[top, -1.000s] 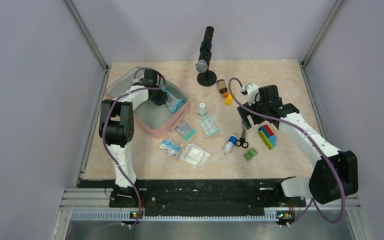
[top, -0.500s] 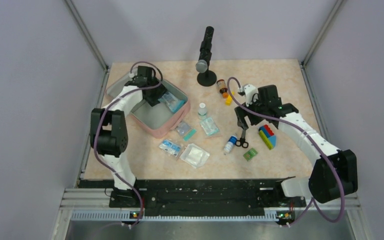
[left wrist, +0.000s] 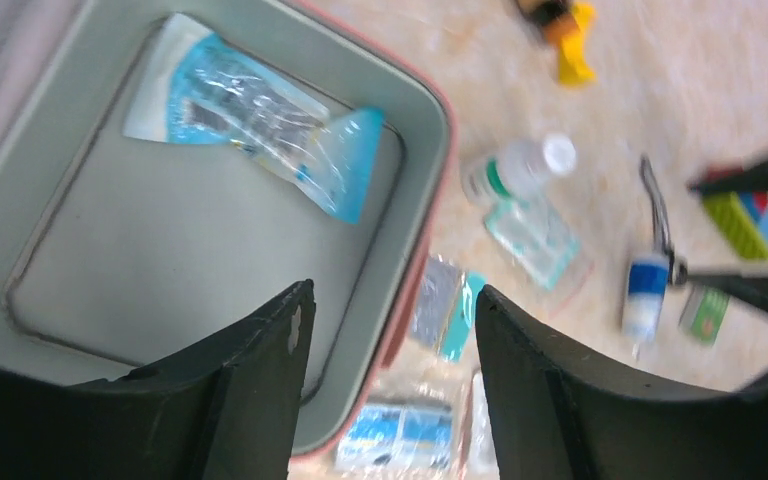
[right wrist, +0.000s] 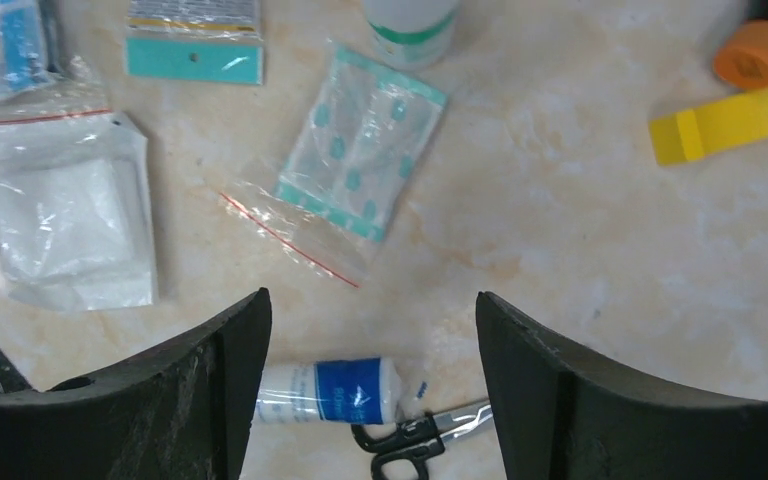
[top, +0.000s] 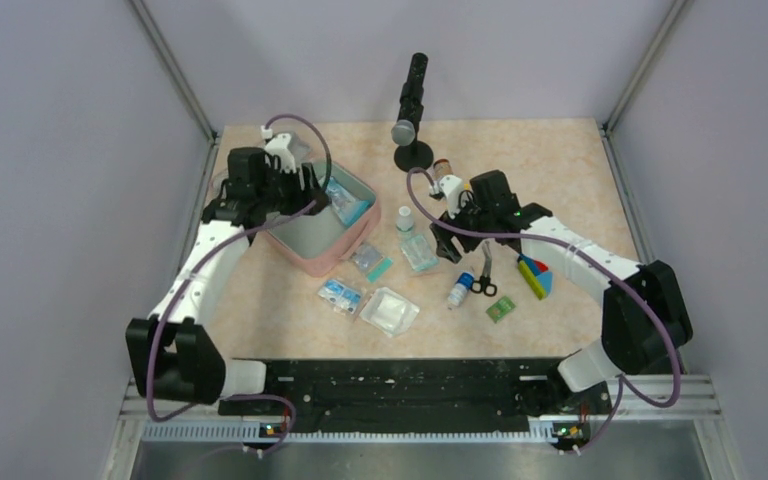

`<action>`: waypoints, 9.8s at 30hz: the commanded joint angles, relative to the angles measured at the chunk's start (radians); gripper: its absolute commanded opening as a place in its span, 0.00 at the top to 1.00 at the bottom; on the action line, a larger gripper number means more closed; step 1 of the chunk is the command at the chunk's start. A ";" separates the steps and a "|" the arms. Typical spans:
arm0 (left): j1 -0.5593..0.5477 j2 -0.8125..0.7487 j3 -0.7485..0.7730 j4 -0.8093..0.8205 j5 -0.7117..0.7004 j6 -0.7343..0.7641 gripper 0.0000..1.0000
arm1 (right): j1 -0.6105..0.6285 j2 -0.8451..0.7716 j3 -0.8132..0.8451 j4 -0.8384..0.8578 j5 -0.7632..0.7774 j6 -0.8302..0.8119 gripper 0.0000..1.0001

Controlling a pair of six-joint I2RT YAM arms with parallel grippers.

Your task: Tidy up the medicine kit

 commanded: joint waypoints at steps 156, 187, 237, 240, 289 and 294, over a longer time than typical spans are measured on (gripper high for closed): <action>-0.064 0.527 0.334 -0.146 -0.293 -0.604 0.93 | -0.164 -0.377 -0.047 -0.079 0.211 0.096 0.19; -0.075 0.616 0.273 -0.047 -0.214 -0.564 0.36 | -0.164 -0.377 -0.062 -0.077 0.211 0.093 0.19; -0.430 0.601 0.433 -0.853 0.008 1.935 0.53 | -0.165 -0.442 -0.091 -0.049 0.128 0.207 0.19; -0.431 0.632 0.435 -0.866 -0.043 1.939 0.56 | -0.164 -0.451 -0.107 -0.047 0.130 0.208 0.19; -0.188 0.263 0.313 -0.357 -0.275 0.478 1.00 | -0.164 -0.289 -0.007 -0.038 0.122 0.177 0.19; -0.111 0.365 0.345 -0.440 -0.346 0.274 1.00 | -0.165 -0.281 -0.001 -0.039 0.119 0.180 0.19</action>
